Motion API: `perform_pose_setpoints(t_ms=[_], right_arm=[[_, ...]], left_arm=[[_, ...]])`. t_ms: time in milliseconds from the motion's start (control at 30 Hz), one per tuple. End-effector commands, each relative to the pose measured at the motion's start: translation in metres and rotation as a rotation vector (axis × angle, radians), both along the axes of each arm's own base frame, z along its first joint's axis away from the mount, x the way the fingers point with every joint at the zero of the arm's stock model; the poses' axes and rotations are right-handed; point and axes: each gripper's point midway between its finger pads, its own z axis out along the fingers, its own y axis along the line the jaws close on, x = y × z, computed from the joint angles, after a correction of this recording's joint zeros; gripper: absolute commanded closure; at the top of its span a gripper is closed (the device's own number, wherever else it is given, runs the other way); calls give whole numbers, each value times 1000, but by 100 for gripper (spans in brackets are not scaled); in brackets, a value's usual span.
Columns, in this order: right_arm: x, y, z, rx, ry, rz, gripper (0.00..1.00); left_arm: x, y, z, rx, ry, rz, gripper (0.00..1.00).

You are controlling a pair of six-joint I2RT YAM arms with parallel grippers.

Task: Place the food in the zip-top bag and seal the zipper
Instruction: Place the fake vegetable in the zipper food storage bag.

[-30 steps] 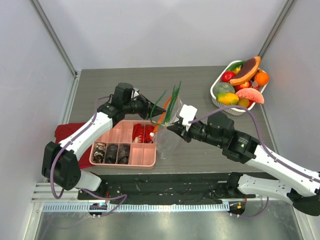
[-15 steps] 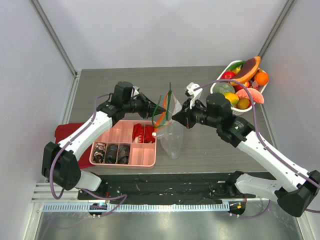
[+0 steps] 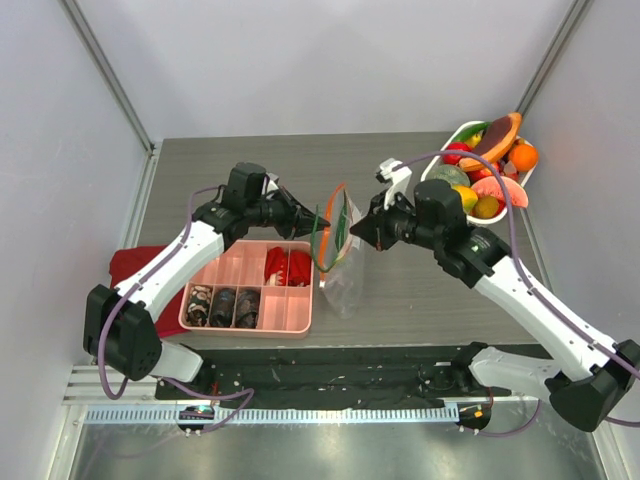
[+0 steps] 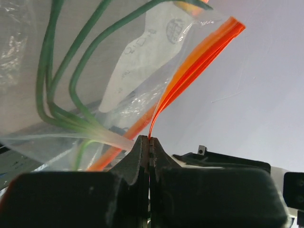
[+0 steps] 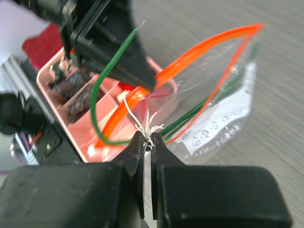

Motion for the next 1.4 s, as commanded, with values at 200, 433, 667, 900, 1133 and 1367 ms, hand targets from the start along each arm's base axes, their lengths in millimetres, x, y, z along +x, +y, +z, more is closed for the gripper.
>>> perform_pose_setpoints(t_ms=[200,433,667,900,1133,1367], right_arm=[[39,-38,21,16,-86,-307,99],[41,-20,-7,-140,-130,-187,99],[21,16,-26,-339,-296,-1,99],[33,14,-55,-515,-278,5,99],[36,8,-70,-547,-190,2,99],[40,1,-80,-526,-27,-25,99]], left_arm=[[-6,-4,21,-49,-32,-53,100],[-9,-10,28,-86,-20,-82,100],[-14,-15,21,-100,25,-100,100],[-15,-18,32,-128,29,-118,100],[-21,-16,27,-111,46,-136,100],[-25,-12,29,-96,40,-143,100]])
